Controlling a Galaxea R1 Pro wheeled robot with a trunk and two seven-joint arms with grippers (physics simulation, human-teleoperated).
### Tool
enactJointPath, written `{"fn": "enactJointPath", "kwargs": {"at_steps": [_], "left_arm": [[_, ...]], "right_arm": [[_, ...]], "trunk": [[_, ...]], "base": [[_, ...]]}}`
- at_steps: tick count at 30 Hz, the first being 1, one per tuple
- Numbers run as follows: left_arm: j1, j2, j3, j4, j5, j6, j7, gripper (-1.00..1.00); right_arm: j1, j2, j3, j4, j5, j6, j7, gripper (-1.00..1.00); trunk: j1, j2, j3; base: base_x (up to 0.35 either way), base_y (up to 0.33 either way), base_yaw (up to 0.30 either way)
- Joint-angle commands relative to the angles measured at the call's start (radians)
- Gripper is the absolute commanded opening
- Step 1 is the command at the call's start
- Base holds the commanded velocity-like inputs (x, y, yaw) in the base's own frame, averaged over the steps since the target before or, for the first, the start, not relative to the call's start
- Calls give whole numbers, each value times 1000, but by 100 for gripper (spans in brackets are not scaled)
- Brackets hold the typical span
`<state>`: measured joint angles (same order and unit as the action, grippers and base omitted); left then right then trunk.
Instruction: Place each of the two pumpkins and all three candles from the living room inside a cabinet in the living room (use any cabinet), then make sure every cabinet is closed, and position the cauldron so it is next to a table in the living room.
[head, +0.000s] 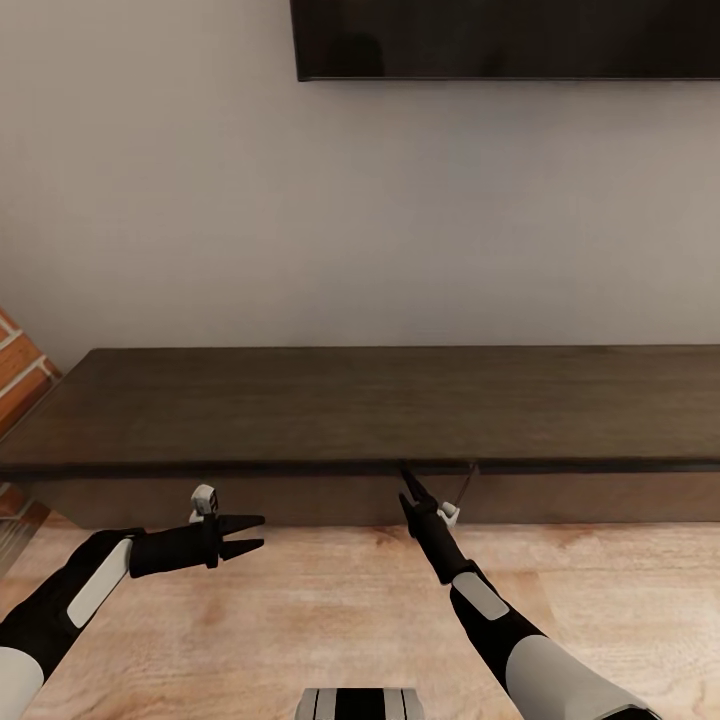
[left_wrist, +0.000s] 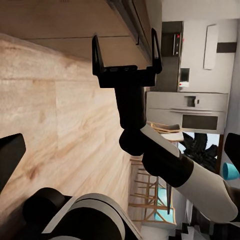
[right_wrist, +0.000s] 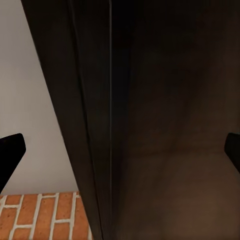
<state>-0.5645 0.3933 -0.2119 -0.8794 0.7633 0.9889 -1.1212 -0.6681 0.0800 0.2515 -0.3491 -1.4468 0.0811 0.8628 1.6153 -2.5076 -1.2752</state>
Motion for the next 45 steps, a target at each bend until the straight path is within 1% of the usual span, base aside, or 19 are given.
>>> {"fn": "enactJointPath", "kwargs": {"at_steps": [1,21,45], "left_arm": [[-1,1,-3,0,4,5,-2,100],[0,1,-2,0,2,5,-2,100],[-1,1,-1,0,2,5,-2,100]], "right_arm": [[-1,0,3,1,-10,9,4,100],[-1,0,3,1,-10,8,4,100],[-1,0,3,15,-10,8,4,100]], "trunk": [[0,0,-1],[0,0,-1],[0,0,-1]], "base": [[119,0,0],[53,0,0],[-17,0,0]]}}
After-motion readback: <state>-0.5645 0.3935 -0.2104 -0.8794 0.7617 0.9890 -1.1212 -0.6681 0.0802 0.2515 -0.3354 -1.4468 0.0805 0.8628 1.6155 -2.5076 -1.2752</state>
